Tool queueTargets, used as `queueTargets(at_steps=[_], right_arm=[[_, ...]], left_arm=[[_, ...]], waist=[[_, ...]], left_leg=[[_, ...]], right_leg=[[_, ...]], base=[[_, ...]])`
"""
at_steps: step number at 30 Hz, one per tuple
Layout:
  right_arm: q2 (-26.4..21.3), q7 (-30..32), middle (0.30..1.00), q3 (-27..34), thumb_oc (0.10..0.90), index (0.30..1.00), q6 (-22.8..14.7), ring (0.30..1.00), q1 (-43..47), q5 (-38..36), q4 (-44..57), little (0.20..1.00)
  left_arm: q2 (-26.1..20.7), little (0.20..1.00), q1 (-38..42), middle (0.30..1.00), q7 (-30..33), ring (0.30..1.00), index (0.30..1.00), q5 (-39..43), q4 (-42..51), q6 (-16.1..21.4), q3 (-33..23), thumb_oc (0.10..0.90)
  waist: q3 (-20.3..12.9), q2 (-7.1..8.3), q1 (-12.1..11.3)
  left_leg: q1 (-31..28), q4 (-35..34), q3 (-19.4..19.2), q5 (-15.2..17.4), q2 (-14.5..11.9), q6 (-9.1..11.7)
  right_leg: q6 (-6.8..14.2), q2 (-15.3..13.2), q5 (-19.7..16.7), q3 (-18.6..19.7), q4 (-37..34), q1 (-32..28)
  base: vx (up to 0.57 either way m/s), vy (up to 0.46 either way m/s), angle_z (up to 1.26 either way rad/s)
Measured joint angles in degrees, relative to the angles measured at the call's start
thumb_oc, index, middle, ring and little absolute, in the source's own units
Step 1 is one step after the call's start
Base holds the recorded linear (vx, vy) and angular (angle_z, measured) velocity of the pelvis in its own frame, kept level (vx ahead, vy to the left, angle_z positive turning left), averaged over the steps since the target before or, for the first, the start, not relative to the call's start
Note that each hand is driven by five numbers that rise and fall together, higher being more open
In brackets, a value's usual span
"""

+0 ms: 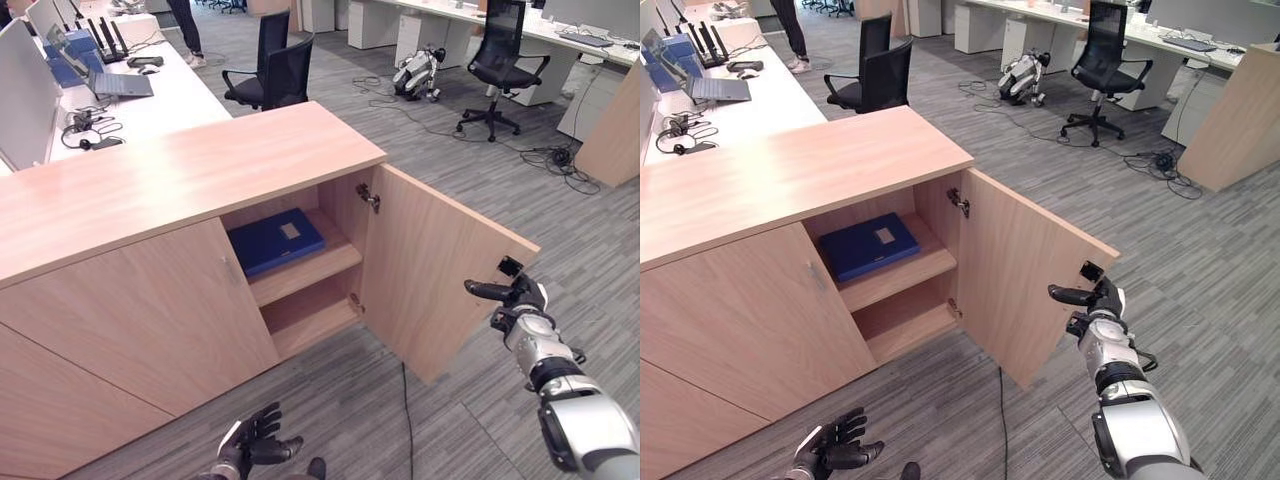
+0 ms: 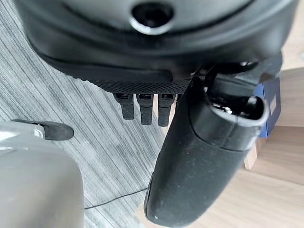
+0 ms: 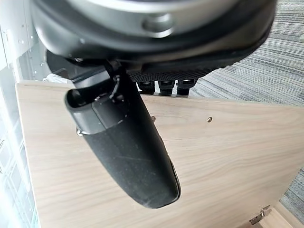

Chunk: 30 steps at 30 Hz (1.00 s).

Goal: Put the empty folder in the office cabinet

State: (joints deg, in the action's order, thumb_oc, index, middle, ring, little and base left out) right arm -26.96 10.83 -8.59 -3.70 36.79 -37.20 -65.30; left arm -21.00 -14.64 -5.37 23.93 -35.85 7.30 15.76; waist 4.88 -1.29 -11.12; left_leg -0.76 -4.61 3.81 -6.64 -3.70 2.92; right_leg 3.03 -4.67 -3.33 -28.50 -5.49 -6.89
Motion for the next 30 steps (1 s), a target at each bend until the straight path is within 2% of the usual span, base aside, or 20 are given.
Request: queueTargets(at_steps=[2, 7, 11, 17, 20, 22, 23, 24, 25, 26, 27, 28, 29, 30], right_arm=[[0.90, 0.06, 0.900, -0.61, 0.800, 0.900, 0.00, 0.900, -0.01, 0.05, 0.00, 0.900], [1.94, 1.03, 0.900, -2.04, 0.800, 0.900, -0.55, 0.900, -0.53, 0.10, 0.70, 0.900], [2.15, 1.32, 0.900, -2.67, 0.800, 0.900, -0.75, 0.900, -3.97, 0.07, 5.89, 0.900], [2.12, 1.12, 0.900, -4.53, 0.800, 0.900, -2.53, 0.900, -21.04, -0.04, 28.85, 0.900], [1.79, -0.44, 0.900, -5.78, 0.800, 0.900, -3.47, 0.900, -26.83, 1.74, 34.33, 0.900], [1.75, -0.47, 0.900, -6.59, 0.800, 0.900, -3.61, 0.900, -27.55, 3.35, 35.22, 0.900], [1.57, -0.56, 0.900, -7.40, 0.800, 0.900, -3.64, 0.900, -28.13, 4.19, 36.09, 0.900], [1.44, -0.59, 0.900, -7.71, 0.800, 0.900, -3.65, 0.900, -28.19, 4.68, 36.32, 0.900], [0.80, -0.79, 0.900, -9.33, 0.800, 0.900, -3.51, 0.900, -28.44, 5.53, 36.50, 0.900], [0.71, -0.78, 0.900, -10.08, 0.800, 0.900, -3.33, 0.900, -28.52, 5.59, 36.65, 0.900], [0.46, -1.21, 0.900, -11.28, 0.800, 0.900, -2.26, 0.900, -28.68, 5.96, 37.90, 0.900], [0.33, -1.58, 0.900, -12.15, 0.800, 0.900, -1.54, 0.900, -28.58, 6.45, 38.80, 0.900], [-0.52, -3.47, 0.900, -15.22, 0.800, 0.900, 0.67, 0.900, -28.54, 7.75, 41.65, 0.900], [-1.23, -4.70, 0.900, -17.27, 0.800, 0.900, 0.99, 0.900, -28.54, 7.90, 42.55, 0.900]], left_arm=[[0.00, 0.900, 0.02, 0.900, 0.04, 0.900, 0.900, 0.00, 0.00, 0.00, -0.02, 0.800], [0.08, 0.900, -0.07, 0.900, 0.18, 0.900, 0.900, 0.01, -0.02, 0.02, -0.04, 0.800], [0.10, 0.900, -0.07, 0.900, 0.60, 0.900, 0.900, 0.01, -0.06, 0.03, -0.08, 0.800], [2.44, 0.900, -0.44, 0.900, 2.27, 0.900, 0.900, -0.03, -0.06, 0.14, -2.78, 0.800], [3.65, 0.900, 0.39, 0.900, 2.72, 0.900, 0.900, -0.02, -0.17, 0.24, -4.72, 0.800], [4.68, 0.900, 0.95, 0.900, 3.13, 0.900, 0.900, 0.02, -0.27, 0.42, -6.51, 0.800], [4.86, 0.900, 1.94, 0.900, 3.44, 0.900, 0.900, 0.02, -1.79, 0.51, -6.71, 0.800], [5.11, 0.900, 2.50, 0.900, 3.57, 0.900, 0.900, 0.02, -2.72, 0.47, -7.06, 0.800], [5.39, 0.900, 3.61, 0.900, 3.86, 0.900, 0.900, 0.05, -4.02, 0.30, -7.12, 0.800], [5.35, 0.900, 4.11, 0.900, 3.84, 0.900, 0.900, 0.05, -4.30, 0.25, -7.31, 0.800], [5.20, 0.900, 4.76, 0.900, 3.76, 0.900, 0.900, 0.04, -4.53, 0.34, -7.49, 0.800], [5.20, 0.900, 4.79, 0.900, 3.73, 0.900, 0.900, 0.02, -4.53, 0.33, -7.51, 0.800], [5.64, 0.900, 4.11, 0.900, 3.31, 0.900, 0.900, -0.14, -4.70, 0.22, -7.45, 0.800], [6.23, 0.900, 3.71, 0.900, 3.16, 0.900, 0.900, -0.14, -4.63, 0.21, -7.43, 0.800]], waist=[[-0.02, -0.01, -0.03], [-0.06, 0.05, 0.08], [-0.07, 0.02, 0.17], [-0.19, -0.08, 1.39], [-0.08, -0.49, 1.49], [-0.05, -0.70, 1.51], [0.20, -1.20, 1.51], [0.08, -0.89, 1.51], [0.17, -0.57, 1.82], [-0.12, 0.87, 2.41], [-0.21, 3.23, 3.66], [-0.21, 3.75, 3.57], [-0.45, 2.93, 3.30], [-0.90, 1.25, 3.30]], left_leg=[[0.16, -0.17, 0.22, 0.22, -0.17, 0.65], [0.76, -0.18, 0.84, 0.17, -0.75, 0.72], [0.86, -0.19, 1.06, 0.14, -1.07, 0.82], [1.87, -0.19, 3.20, -0.03, -1.27, 1.07], [4.24, 1.01, 5.09, -0.60, -1.16, 2.47], [5.33, 1.23, 5.68, -0.27, -1.25, 2.19], [7.08, 2.61, 3.81, 1.12, -1.74, 2.22], [7.81, 3.13, 1.66, 2.15, -2.25, 2.27], [8.88, 3.08, -4.72, 6.60, -3.08, 2.17], [9.10, 2.63, -10.96, 10.07, -3.89, 3.09], [9.84, 5.14, -16.15, 7.21, -4.03, 2.76], [9.86, 6.65, -17.21, 6.11, -4.10, 3.07], [8.11, 9.18, -17.56, 5.68, -4.79, 3.28], [6.69, 7.95, -17.21, 5.94, -5.21, 2.88]], right_leg=[[-0.07, 0.33, 0.04, -0.18, 0.00, 0.04], [-0.21, 1.07, 0.05, -0.53, 0.00, 0.39], [-0.72, 1.45, 0.15, -0.58, 0.00, 0.50], [-1.67, 2.02, 0.79, -2.68, 0.01, 0.56], [-1.81, 2.29, 0.92, -4.94, 0.46, 1.04], [-1.94, 2.49, 0.83, -5.63, 0.51, 1.67], [-2.16, 2.51, 0.49, -6.37, 0.54, 2.20], [-2.20, 2.22, 0.45, -7.10, 0.50, 2.56], [-1.95, 1.38, -0.07, -9.65, 0.61, 2.90], [-2.06, -0.33, -0.09, -11.42, 0.50, 3.30], [-3.46, -3.29, 0.03, -13.29, 0.13, 4.34], [-3.27, -4.05, -0.02, -14.22, 0.17, 4.45], [-1.86, -4.44, -0.73, -15.03, 0.55, 3.91], [-1.46, -3.54, -0.73, -15.00, 0.56, 3.33]], base=[[0.00, 0.000, 0.02], [0.00, 0.000, 0.02], [0.00, -0.010, 0.01], [0.00, -0.041, 0.15], [-0.04, -0.005, 0.35], [-0.08, 0.096, 0.26], [-0.10, 0.138, 0.21], [-0.08, 0.128, 0.43], [-0.03, 0.117, 0.54], [0.04, 0.113, 0.89], [0.11, 0.119, 0.69], [0.18, 0.171, 0.42], [0.15, 0.129, 0.07], [0.12, 0.149, 0.18]])
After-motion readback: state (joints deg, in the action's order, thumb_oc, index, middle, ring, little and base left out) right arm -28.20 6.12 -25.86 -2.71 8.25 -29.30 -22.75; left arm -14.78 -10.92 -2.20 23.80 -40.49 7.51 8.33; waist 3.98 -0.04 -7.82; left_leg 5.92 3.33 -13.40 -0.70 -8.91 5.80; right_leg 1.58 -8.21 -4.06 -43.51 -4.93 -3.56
